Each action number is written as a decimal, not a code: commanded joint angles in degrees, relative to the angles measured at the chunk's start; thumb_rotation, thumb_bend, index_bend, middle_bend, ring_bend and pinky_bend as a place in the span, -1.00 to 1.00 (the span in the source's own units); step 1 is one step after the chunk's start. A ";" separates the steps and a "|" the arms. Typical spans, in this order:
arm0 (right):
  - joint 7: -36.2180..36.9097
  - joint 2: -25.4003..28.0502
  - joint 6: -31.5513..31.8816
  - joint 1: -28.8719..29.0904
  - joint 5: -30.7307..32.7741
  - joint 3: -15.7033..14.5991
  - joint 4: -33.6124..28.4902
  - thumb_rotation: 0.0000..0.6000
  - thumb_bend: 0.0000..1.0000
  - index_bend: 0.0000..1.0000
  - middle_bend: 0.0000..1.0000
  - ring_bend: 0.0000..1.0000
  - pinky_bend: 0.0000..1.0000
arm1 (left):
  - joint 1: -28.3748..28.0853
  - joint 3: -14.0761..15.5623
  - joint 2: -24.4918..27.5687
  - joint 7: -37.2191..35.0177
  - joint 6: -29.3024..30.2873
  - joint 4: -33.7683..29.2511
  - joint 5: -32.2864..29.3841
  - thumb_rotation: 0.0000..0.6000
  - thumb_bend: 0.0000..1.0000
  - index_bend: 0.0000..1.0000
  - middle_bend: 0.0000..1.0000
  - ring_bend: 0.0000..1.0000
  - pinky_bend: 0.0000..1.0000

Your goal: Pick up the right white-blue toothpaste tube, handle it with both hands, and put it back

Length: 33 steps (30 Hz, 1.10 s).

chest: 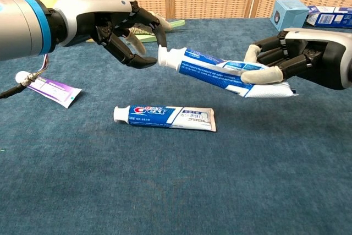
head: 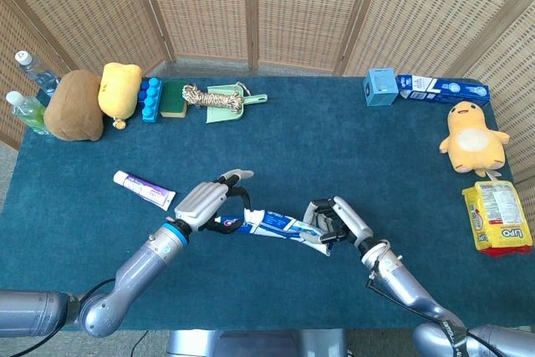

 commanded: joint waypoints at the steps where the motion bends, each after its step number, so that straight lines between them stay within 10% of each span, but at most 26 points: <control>1: -1.68 -0.42 0.36 -0.17 1.65 0.61 -0.05 1.00 0.16 0.86 0.51 0.55 0.59 | 0.11 0.08 -0.05 0.05 0.17 -0.10 0.26 1.00 -0.33 0.06 -0.80 -0.88 -0.52; 33: -15.19 -3.81 5.02 -1.35 14.99 5.81 -2.21 1.00 0.17 0.86 0.51 0.56 0.59 | 2.63 0.82 1.87 -0.12 2.36 -2.87 4.87 1.00 -0.33 0.02 -0.85 -0.98 -0.52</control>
